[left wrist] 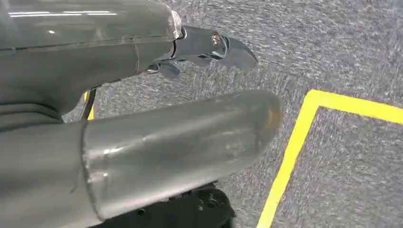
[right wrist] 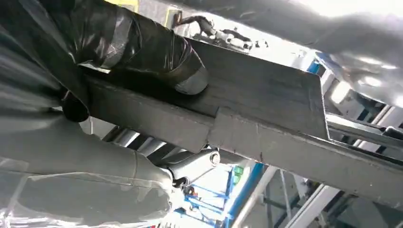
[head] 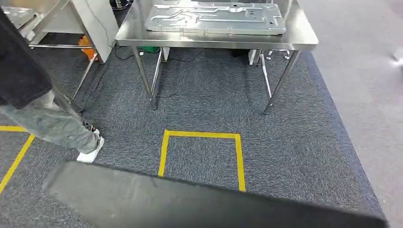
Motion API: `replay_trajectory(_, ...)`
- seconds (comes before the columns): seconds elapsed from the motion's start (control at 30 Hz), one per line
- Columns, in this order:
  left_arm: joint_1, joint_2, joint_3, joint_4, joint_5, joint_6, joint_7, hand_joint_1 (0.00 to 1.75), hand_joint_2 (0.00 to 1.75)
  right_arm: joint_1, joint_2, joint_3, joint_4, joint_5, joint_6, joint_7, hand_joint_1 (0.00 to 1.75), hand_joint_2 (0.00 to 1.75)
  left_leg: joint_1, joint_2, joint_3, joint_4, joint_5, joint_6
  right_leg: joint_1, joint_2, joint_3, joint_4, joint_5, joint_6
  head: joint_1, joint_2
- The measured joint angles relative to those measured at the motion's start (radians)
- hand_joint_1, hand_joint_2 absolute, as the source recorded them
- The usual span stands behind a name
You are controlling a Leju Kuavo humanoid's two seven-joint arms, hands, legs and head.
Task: Take the parts from the cabinet and place them on the table.
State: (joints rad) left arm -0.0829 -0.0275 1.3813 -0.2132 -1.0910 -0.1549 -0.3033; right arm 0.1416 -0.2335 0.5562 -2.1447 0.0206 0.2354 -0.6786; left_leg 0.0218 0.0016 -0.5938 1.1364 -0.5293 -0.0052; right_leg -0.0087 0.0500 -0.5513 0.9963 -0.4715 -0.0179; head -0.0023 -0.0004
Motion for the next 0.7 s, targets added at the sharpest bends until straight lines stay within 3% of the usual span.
replay_trajectory(0.03,0.000,0.000,0.000,0.000,0.004,-0.004,0.005,0.00,0.00,0.001,0.000,0.000,0.000,0.000,0.000,0.000,1.75,1.75,0.000,-0.005,0.035,-0.081,0.041,0.005,0.000,0.005,0.002,0.004,-0.005,0.002,0.000,0.000)
replay_trajectory(0.07,-0.003,0.002,0.001,0.000,0.008,-0.008,0.011,0.00,0.00,0.001,0.000,0.000,0.000,0.000,0.000,0.000,1.75,1.75,-0.004,-0.017,0.048,-0.118,0.032,0.012,0.005,0.011,0.000,0.011,-0.009,0.010,0.000,0.000)
replay_trajectory(0.17,-0.005,0.002,0.001,0.000,0.013,-0.018,0.019,0.00,0.00,0.003,0.000,-0.002,0.000,-0.003,0.002,0.001,1.75,1.75,-0.011,-0.017,0.051,-0.129,0.033,0.023,0.003,0.017,-0.006,0.008,-0.006,0.027,0.000,0.000)
replay_trajectory(0.23,-0.007,-0.001,0.001,0.000,0.014,-0.023,0.018,0.00,0.00,0.003,0.000,-0.005,0.000,-0.003,0.002,0.002,1.75,1.75,0.002,-0.008,0.055,-0.142,0.045,0.040,0.001,0.009,-0.006,0.015,-0.014,0.037,0.000,0.000)
replay_trajectory(0.27,-0.006,-0.001,0.002,0.000,0.014,-0.024,0.018,0.00,0.00,0.001,0.000,-0.007,0.000,-0.003,0.002,0.002,1.75,1.75,0.003,-0.007,0.054,-0.143,0.045,0.046,0.005,-0.017,-0.023,0.053,-0.044,0.042,0.001,0.000)
replay_trajectory(0.3,-0.005,-0.001,0.002,0.000,0.014,-0.026,0.018,0.00,0.00,-0.001,0.000,-0.008,0.000,-0.004,0.001,0.002,1.75,1.75,0.002,-0.004,0.053,-0.143,0.045,0.047,0.002,-0.029,-0.055,0.118,-0.084,0.047,0.001,0.000)
replay_trajectory(0.37,-0.001,-0.001,0.002,0.000,0.014,-0.027,0.018,0.00,0.00,0.000,0.000,-0.010,0.001,-0.004,0.001,0.007,1.75,1.75,0.000,0.005,0.051,-0.142,0.044,0.048,-0.004,-0.039,-0.133,0.278,-0.154,0.056,0.001,0.000)
replay_trajectory(0.4,0.000,-0.001,0.002,0.000,0.014,-0.027,0.018,0.00,0.00,0.000,0.000,-0.010,0.001,-0.004,0.001,0.007,1.75,1.75,0.000,0.008,0.051,-0.142,0.043,0.048,-0.006,-0.039,-0.156,0.322,-0.158,0.059,0.000,0.000)
replay_trajectory(0.43,0.000,-0.001,0.002,0.000,0.014,-0.027,0.018,0.00,0.00,0.000,0.000,-0.011,0.001,-0.004,0.001,0.008,1.75,1.75,0.000,0.010,0.052,-0.142,0.042,0.047,-0.008,-0.040,-0.154,0.310,-0.136,0.061,0.001,0.000)
replay_trajectory(0.47,0.000,-0.001,0.002,0.000,0.014,-0.028,0.018,0.00,0.00,0.000,0.000,-0.011,0.001,-0.004,0.001,0.008,1.75,1.75,0.000,0.010,0.055,-0.142,0.041,0.044,-0.010,-0.042,-0.127,0.254,-0.095,0.060,0.001,0.000)
replay_trajectory(0.53,-0.001,-0.001,0.002,0.000,0.014,-0.031,0.018,0.00,0.00,0.000,0.000,-0.011,0.001,-0.004,0.001,0.010,1.75,1.75,0.000,0.011,0.063,-0.142,0.037,0.038,-0.013,-0.048,-0.039,0.083,-0.007,0.055,0.001,0.000)
replay_trajectory(0.57,-0.001,-0.001,0.002,0.000,0.014,-0.031,0.018,0.00,0.00,-0.001,0.000,-0.013,0.001,-0.004,0.001,0.010,1.75,1.75,-0.001,0.011,0.065,-0.142,0.034,0.034,-0.011,-0.055,-0.012,0.022,0.000,0.049,0.001,0.000)
replay_trajectory(0.6,-0.002,-0.001,0.002,0.000,0.014,-0.031,0.018,0.00,0.00,-0.002,0.000,-0.014,0.001,-0.004,0.001,0.010,1.75,1.75,-0.006,0.010,0.062,-0.139,0.028,0.024,-0.002,-0.053,-0.006,0.007,-0.011,0.041,0.000,0.000)
replay_trajectory(0.7,-0.003,-0.001,0.002,0.000,0.014,-0.031,0.018,0.00,0.00,-0.002,0.000,-0.016,0.001,-0.004,0.000,0.012,1.75,1.75,-0.005,0.014,0.070,-0.151,0.026,0.005,0.004,-0.049,-0.007,0.006,-0.014,0.024,0.001,0.000)
